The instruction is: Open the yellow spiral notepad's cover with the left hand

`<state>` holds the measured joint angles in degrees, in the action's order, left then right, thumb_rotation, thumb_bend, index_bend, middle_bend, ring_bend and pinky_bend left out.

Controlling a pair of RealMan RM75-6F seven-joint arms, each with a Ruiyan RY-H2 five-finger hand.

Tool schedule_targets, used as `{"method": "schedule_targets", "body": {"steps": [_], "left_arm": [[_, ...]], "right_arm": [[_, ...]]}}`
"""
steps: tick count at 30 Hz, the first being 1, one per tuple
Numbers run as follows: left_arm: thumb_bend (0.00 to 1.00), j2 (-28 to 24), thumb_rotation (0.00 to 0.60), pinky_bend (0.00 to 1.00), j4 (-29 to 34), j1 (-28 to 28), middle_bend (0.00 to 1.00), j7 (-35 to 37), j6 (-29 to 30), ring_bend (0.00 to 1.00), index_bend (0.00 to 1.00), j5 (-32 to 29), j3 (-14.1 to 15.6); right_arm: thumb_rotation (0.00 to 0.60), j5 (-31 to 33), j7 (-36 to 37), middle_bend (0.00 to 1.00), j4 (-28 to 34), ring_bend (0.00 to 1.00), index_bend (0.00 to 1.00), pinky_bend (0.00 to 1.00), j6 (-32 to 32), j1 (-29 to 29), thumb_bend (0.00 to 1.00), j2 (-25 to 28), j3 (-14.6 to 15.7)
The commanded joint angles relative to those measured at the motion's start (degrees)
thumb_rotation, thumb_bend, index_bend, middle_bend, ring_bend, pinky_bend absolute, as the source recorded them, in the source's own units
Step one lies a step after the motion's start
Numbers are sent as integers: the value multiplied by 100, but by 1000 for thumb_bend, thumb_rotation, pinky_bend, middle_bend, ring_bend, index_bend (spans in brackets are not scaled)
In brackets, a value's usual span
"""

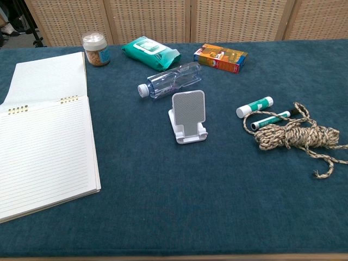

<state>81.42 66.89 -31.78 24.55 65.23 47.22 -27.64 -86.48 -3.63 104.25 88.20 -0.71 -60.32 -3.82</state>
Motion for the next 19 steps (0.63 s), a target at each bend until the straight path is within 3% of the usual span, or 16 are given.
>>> {"method": "schedule_targets", "body": {"steps": [1, 3, 6, 10, 14, 19], "left_arm": [[0, -995, 600, 0, 1330, 809, 0, -15, 356, 0, 0, 945, 619], [0, -1220, 600, 0, 1599, 1009, 0, -170, 517, 0, 0, 1213, 827], [0, -1519, 600, 0, 2001, 1521, 0, -629, 1200, 0, 0, 2072, 1452], [0, -1776, 600, 0, 2485, 2045, 0, -1082, 1718, 0, 0, 2655, 2032], [0, -1939, 600, 0, 3044, 2362, 0, -1543, 1886, 0, 0, 2870, 2412], [0, -2073, 600, 0, 3386, 2505, 0, -2056, 1964, 0, 0, 3070, 2618]], "right_arm": [[600, -87, 57, 0, -47, 0, 0, 0, 80, 7, 0, -24, -10], [600, -154, 111, 0, -132, 0, 0, 0, 148, 5, 0, -72, -30], [600, -241, 217, 0, -293, 0, 0, 0, 300, 23, 0, -149, -73], [600, -243, 242, 0, -341, 0, 0, 0, 387, 47, 0, -160, -104], [600, -270, 267, 0, -334, 0, 0, 0, 431, 65, 0, -141, -103], [600, -308, 271, 0, -337, 0, 0, 0, 458, 76, 0, -132, -93]]}}
